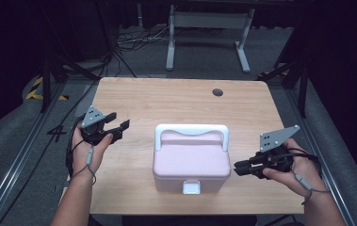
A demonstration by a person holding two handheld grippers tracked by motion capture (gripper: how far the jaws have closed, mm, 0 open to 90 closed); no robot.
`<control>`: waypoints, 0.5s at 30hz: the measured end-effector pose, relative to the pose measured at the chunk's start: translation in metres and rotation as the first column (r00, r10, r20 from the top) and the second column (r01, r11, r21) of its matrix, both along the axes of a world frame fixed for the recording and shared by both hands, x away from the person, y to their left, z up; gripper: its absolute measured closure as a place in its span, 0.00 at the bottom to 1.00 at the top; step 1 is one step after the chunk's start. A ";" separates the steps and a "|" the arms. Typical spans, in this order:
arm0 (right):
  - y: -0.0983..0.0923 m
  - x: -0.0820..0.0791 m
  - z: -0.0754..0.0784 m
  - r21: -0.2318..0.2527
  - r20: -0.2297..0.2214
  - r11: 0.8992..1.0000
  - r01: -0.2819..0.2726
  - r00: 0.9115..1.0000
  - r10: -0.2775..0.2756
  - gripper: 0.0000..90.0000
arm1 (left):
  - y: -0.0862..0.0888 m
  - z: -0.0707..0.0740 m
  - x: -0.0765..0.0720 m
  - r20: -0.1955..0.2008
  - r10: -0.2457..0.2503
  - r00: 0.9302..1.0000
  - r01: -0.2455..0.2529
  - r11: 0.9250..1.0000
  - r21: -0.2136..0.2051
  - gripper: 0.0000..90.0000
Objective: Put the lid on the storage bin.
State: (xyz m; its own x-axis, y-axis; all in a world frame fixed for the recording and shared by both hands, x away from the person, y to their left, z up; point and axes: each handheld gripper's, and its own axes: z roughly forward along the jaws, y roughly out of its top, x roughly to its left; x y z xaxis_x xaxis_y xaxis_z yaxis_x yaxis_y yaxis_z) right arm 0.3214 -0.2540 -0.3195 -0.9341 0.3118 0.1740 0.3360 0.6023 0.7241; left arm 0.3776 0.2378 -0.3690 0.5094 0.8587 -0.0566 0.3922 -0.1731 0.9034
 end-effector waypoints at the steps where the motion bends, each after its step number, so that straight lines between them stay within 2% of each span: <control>1: -0.001 0.001 0.005 0.029 0.021 0.999 0.013 1.000 -0.014 0.83 | 0.002 0.000 -0.003 0.001 0.007 1.000 -0.007 1.000 -0.001 0.44; 5: -0.004 0.005 0.010 0.075 0.046 0.997 0.036 0.998 -0.040 0.79 | 0.006 -0.001 -0.008 0.001 0.019 1.000 -0.019 1.000 0.001 0.43; 6: -0.006 0.009 0.013 0.129 0.062 0.989 0.069 0.995 -0.077 0.70 | 0.007 -0.002 -0.010 0.000 0.024 1.000 -0.024 1.000 0.001 0.43; 7: -0.006 0.010 0.014 0.143 0.066 0.987 0.077 0.994 -0.087 0.69 | 0.008 -0.002 -0.010 0.001 0.026 1.000 -0.026 1.000 0.004 0.43; 8: -0.008 0.013 0.015 0.173 0.072 0.980 0.099 0.991 -0.113 0.67 | 0.009 -0.002 -0.012 0.003 0.031 1.000 -0.031 1.000 0.005 0.43; 10: -0.010 0.017 0.017 0.205 0.084 0.970 0.129 0.985 -0.149 0.61 | 0.013 -0.003 -0.016 0.004 0.036 0.999 -0.036 0.999 0.005 0.42; 11: -0.010 0.017 0.017 0.205 0.084 0.970 0.129 0.985 -0.149 0.61 | 0.013 -0.003 -0.016 0.004 0.036 0.999 -0.036 0.999 0.005 0.42; 12: -0.014 0.023 0.020 0.249 0.113 0.955 0.164 0.974 -0.197 0.58 | 0.014 -0.004 -0.018 0.002 0.038 0.999 -0.038 0.999 0.009 0.42; 14: -0.018 0.028 0.021 0.277 0.130 0.942 0.190 0.964 -0.232 0.55 | 0.017 -0.006 -0.021 0.000 0.043 0.999 -0.043 0.999 0.013 0.42; 15: -0.018 0.028 0.021 0.277 0.130 0.942 0.190 0.964 -0.232 0.55 | 0.017 -0.006 -0.021 0.000 0.043 0.999 -0.043 0.999 0.013 0.42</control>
